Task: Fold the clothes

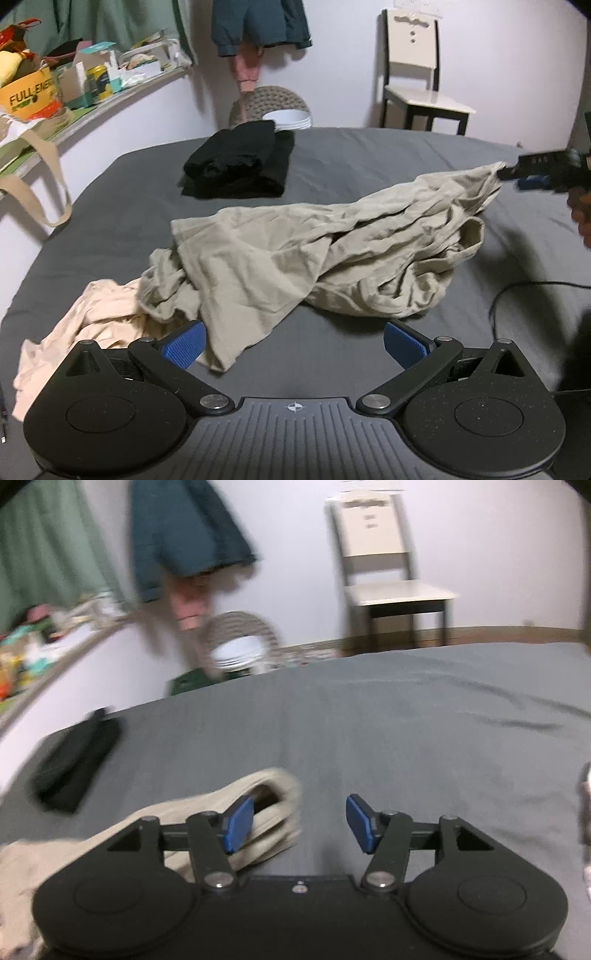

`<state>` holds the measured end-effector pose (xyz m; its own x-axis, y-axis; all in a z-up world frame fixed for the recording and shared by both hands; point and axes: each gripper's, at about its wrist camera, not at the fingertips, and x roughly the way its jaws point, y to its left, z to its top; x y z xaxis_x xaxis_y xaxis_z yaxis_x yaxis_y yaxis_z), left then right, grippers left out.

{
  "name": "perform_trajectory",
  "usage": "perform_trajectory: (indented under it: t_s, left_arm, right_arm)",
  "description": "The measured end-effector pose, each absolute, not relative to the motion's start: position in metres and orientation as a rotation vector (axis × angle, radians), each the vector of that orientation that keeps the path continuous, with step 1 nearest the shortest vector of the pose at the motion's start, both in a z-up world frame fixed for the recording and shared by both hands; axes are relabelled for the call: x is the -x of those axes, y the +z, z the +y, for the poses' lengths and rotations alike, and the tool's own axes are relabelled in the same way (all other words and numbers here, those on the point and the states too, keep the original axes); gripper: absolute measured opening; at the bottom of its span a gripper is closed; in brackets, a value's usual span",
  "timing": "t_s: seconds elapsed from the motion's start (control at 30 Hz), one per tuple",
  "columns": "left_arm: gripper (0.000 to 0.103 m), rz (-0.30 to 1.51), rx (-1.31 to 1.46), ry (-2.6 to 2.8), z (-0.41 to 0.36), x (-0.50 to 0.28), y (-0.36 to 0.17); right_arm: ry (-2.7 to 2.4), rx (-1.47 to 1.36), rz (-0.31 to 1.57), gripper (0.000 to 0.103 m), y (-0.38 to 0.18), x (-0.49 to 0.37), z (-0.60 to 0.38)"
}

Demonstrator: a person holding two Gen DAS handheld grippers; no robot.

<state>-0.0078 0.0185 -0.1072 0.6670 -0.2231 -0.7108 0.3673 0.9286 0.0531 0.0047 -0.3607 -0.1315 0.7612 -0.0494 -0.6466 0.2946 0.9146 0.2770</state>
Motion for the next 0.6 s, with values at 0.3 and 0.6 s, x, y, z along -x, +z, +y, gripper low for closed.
perform_trajectory:
  t_s: [0.3,0.6]
  left_arm:
    - [0.103,0.769,-0.236,-0.368,0.022,0.006,-0.115]
    - [0.102,0.761,-0.215,-0.422,-0.009,-0.018,-0.125]
  right_arm:
    - [0.149,-0.366,0.903,0.048,-0.14,-0.008,-0.272]
    - [0.049,-0.372,0.869,0.004,-0.166,-0.008,-0.286]
